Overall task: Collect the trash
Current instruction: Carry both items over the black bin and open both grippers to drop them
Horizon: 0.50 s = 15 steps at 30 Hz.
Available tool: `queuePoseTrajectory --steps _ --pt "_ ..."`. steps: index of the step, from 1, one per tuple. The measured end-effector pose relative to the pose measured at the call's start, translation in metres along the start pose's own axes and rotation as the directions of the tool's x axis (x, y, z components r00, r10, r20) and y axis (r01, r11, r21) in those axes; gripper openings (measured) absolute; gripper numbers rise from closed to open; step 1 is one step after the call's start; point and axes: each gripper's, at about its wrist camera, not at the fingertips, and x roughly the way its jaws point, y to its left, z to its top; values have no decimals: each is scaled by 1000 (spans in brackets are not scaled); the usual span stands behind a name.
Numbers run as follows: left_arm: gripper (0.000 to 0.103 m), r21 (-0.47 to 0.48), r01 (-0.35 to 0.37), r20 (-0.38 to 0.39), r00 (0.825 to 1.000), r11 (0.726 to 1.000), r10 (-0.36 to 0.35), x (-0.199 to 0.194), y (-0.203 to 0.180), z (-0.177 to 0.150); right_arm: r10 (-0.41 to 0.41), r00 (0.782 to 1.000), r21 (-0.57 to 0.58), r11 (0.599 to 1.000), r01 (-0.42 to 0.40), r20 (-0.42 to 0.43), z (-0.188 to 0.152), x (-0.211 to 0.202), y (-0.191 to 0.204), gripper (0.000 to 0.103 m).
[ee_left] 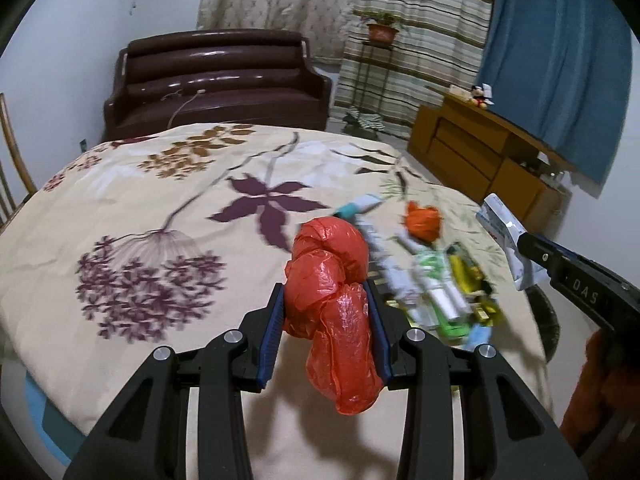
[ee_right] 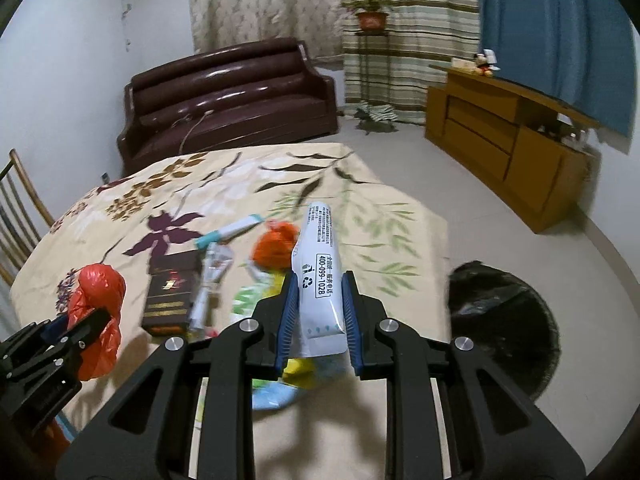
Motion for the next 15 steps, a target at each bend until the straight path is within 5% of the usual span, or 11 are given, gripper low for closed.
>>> queuePoseTrajectory --steps 15 --pt "39 168 157 -5 987 973 -158 28 -133 8 -170 985 135 977 168 5 -23 -18 -126 22"
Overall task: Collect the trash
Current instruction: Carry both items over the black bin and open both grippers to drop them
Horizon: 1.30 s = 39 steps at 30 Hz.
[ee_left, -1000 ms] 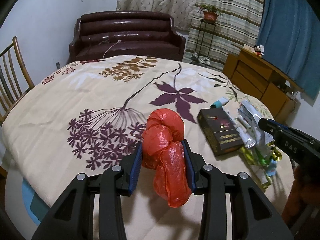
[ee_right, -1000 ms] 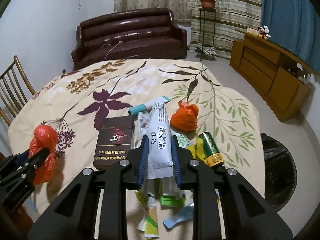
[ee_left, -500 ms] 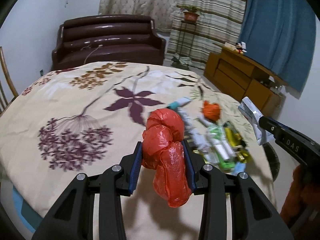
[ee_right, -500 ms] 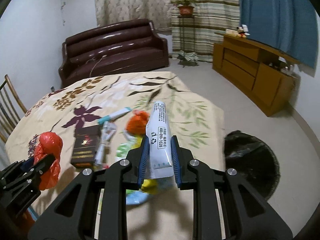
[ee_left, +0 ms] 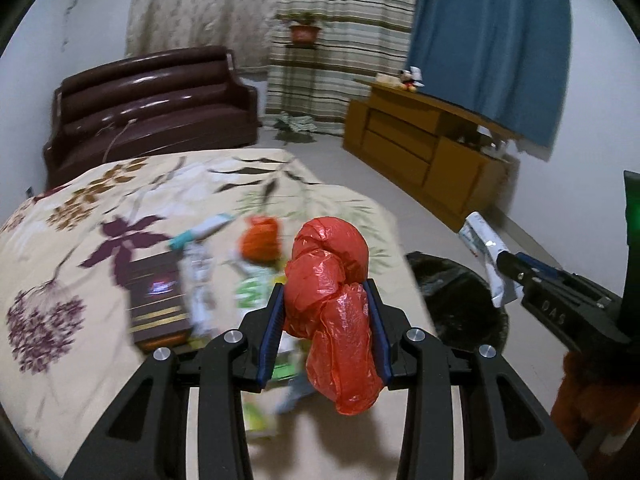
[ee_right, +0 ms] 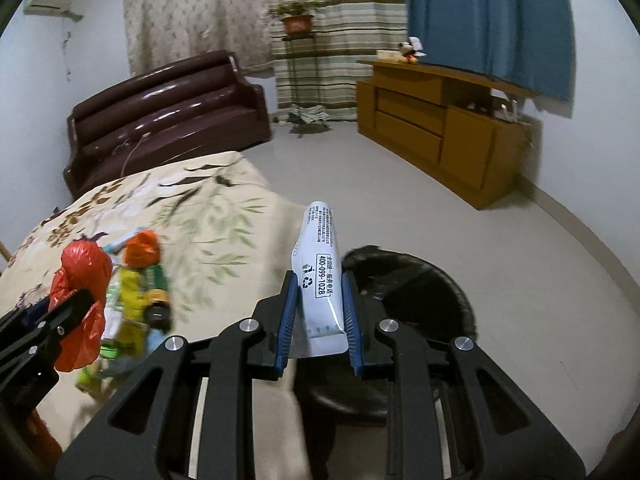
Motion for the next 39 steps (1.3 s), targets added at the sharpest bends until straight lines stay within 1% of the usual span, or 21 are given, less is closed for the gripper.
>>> queuePoseTrajectory --steps 5,12,18,27,30,33,34,36,37,39 --pt "39 50 23 -15 1000 998 -23 23 -35 5 -21 1000 35 999 22 -13 -6 13 -33 22" --pt "39 96 23 -48 999 995 -18 62 -69 10 -29 999 79 996 31 -29 -9 30 -66 22" --pt "39 120 17 -74 997 993 -9 83 -90 13 -28 999 111 993 33 -44 -11 47 -85 22" --pt "39 143 12 -102 995 990 3 104 -110 15 -28 998 140 990 36 -57 -12 67 -105 23" --pt "44 141 21 -119 993 990 -4 108 -113 16 -27 998 145 989 36 -61 -14 71 -108 23" --pt "56 135 18 -118 993 991 -2 107 -112 16 -18 998 156 987 28 -66 -15 74 -111 25" --pt "62 133 18 -115 993 991 -3 107 -113 16 -16 998 160 987 27 -67 -15 75 -112 25" --pt "63 130 18 -110 994 991 -4 106 -114 16 -17 997 165 986 29 -71 -17 76 -113 27" --pt "63 130 19 -110 994 991 -4 105 -114 16 -19 997 167 986 31 -71 -17 76 -114 31" --pt "63 129 19 -111 994 991 -5 104 -113 16 -23 998 173 984 35 -66 -18 73 -114 32"
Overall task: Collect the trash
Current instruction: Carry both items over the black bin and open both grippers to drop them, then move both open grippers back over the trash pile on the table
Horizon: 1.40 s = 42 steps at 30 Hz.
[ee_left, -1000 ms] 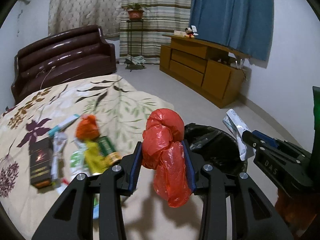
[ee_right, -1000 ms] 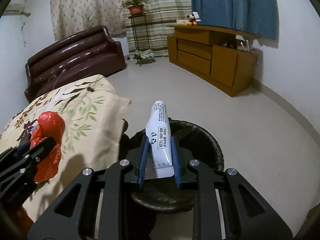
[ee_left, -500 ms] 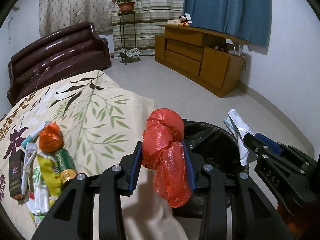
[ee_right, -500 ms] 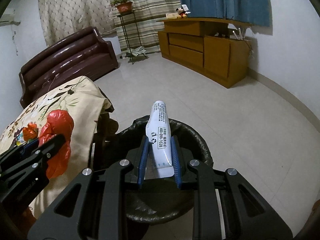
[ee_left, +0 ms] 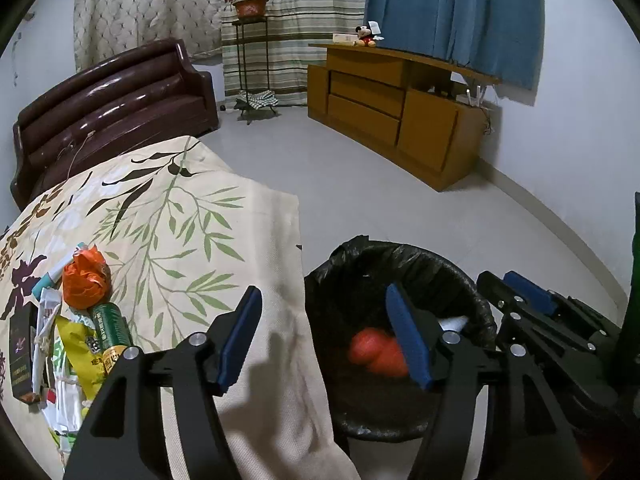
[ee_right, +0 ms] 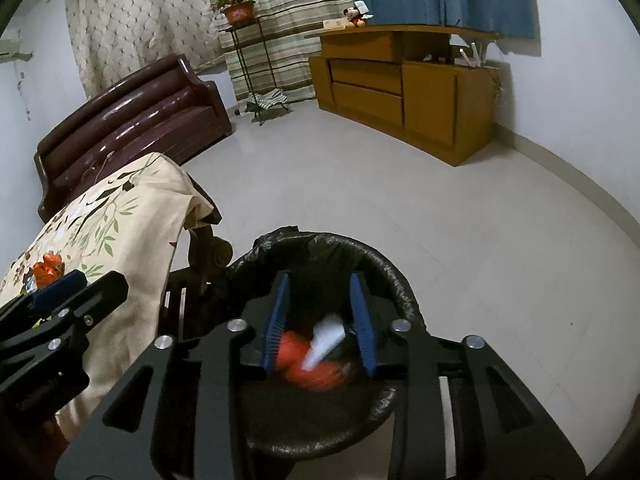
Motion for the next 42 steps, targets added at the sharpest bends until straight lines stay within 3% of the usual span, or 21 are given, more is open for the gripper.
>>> queuePoseTrajectory --steps 8,21,31,42 --pt "65 -14 -14 11 1000 1000 15 -12 6 -2 4 1000 2 1000 -4 11 0 -15 7 36" --pt "65 -82 -120 37 992 989 123 -66 72 -19 89 996 -66 994 -89 8 -7 -41 64 36" --pt "65 -197 -245 29 966 949 256 -100 149 -45 164 986 -162 973 -163 -9 -16 -54 130 36" --pt "65 -297 -310 -18 948 903 319 -113 209 -71 233 970 -258 935 -243 -69 -30 -52 196 36"
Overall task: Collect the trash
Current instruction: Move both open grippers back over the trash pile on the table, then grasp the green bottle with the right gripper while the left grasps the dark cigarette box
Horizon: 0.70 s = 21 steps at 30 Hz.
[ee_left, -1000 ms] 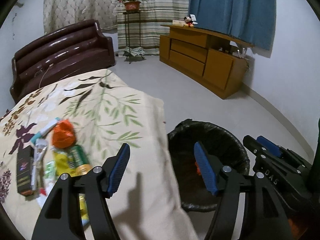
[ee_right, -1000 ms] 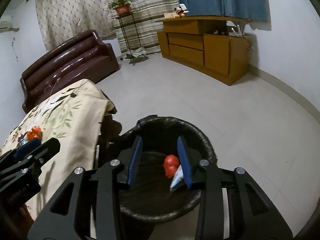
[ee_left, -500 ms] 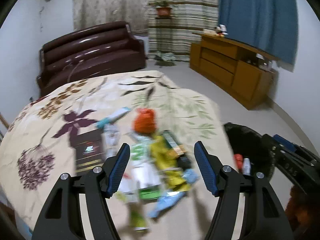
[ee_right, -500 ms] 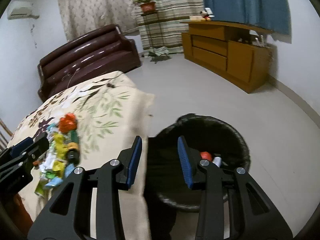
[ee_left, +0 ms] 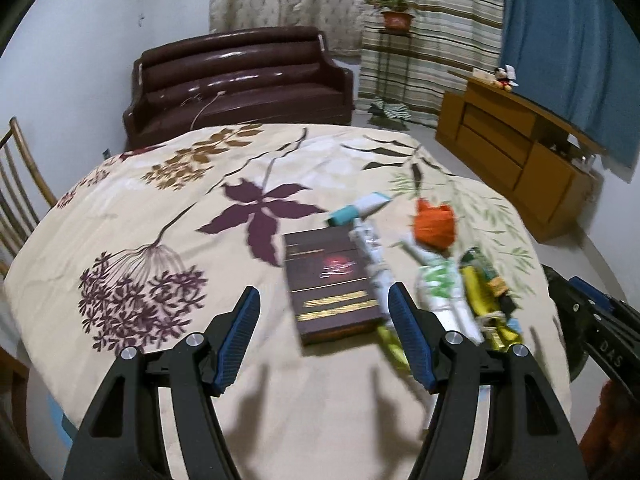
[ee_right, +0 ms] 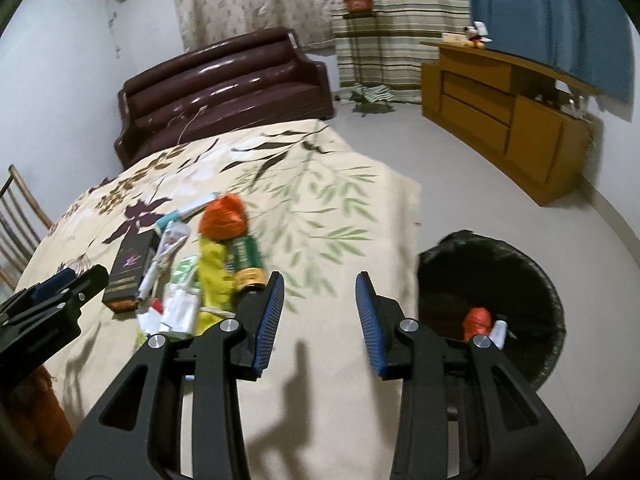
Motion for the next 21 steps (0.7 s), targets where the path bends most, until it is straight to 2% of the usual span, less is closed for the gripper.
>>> queuePoseTrajectory --steps 6,14,18,21 --pt "65 -32 -10 -19 1000 999 9 8 20 -3 11 999 -35 999 -13 -50 2 21 21 36" --pt "65 -45 1 -36 999 999 -2 18 28 -1 10 995 -70 997 -17 -98 7 41 40 36" --pt "66 -50 11 -46 999 999 -13 23 28 2 9 993 -84 996 -19 -118 9 48 45 34" --pt "67 -51 15 -52 998 999 -18 27 27 3 11 991 -92 996 -23 -131 10 53 48 27"
